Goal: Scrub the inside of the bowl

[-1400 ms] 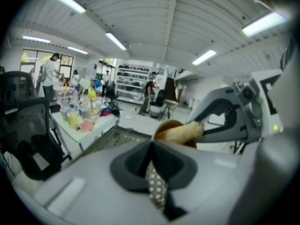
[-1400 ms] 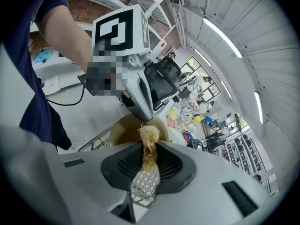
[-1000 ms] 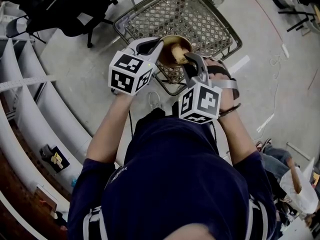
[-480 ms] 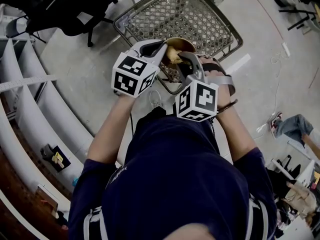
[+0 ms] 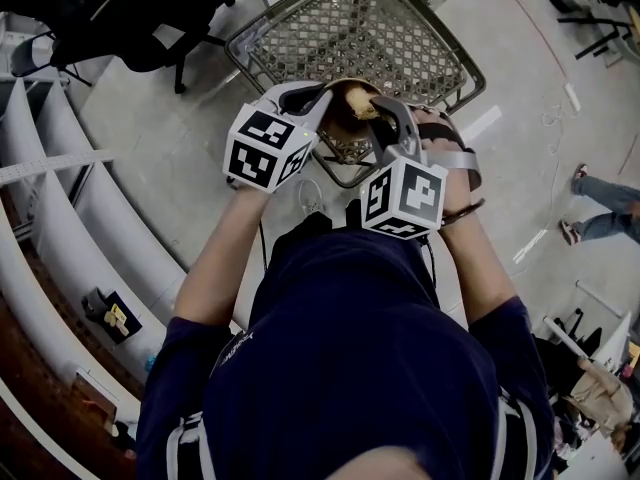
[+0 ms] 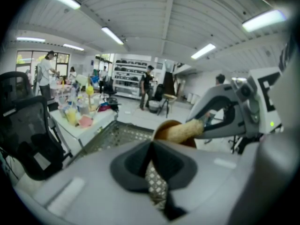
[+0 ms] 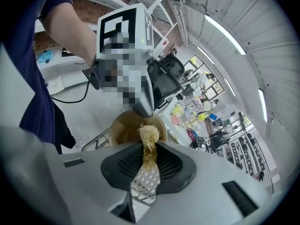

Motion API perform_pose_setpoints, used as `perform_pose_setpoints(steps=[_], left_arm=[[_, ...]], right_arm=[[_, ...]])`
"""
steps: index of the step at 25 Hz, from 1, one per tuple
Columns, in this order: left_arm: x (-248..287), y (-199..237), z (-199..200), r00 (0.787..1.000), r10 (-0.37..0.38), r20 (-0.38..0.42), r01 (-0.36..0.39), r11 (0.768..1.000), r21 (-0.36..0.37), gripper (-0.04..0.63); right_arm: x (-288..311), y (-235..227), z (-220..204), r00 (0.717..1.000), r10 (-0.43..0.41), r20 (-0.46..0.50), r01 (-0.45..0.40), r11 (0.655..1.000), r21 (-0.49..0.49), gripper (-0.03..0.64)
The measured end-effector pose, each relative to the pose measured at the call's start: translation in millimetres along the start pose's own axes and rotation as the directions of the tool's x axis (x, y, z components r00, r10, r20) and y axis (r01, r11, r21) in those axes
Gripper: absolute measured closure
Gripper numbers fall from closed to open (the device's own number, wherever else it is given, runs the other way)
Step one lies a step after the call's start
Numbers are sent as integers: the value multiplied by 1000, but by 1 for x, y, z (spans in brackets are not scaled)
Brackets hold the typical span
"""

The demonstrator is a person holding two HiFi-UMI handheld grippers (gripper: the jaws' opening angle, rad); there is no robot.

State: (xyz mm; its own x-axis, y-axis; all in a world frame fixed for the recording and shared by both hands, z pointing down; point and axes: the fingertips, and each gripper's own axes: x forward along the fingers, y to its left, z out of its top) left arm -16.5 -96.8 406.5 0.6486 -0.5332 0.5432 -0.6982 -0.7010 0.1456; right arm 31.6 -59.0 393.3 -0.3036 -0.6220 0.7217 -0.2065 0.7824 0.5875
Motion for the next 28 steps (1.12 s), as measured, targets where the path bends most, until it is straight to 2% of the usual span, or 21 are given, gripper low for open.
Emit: perform_pose_setpoints(steps=[5,13,21,28], left_arm=[[0,6,1,1000,15,-2,-15,1000,0,584],[2,4,8,1000,10,7,-10,1000,2,584],[8,0,8,1000,0,-3,0,1000,4,583],[14,-3,3,1000,-16,-24,17,1000,9,584]], right_arm=[[2,21,-4,999,54,-6,-54,999,-1,554],[7,38,9,993,114,42,-114,993,12,554],[13,28,12,992,109,68,-110,994,10,554],[13,5,7,996,53,66,-56,998,35,554]])
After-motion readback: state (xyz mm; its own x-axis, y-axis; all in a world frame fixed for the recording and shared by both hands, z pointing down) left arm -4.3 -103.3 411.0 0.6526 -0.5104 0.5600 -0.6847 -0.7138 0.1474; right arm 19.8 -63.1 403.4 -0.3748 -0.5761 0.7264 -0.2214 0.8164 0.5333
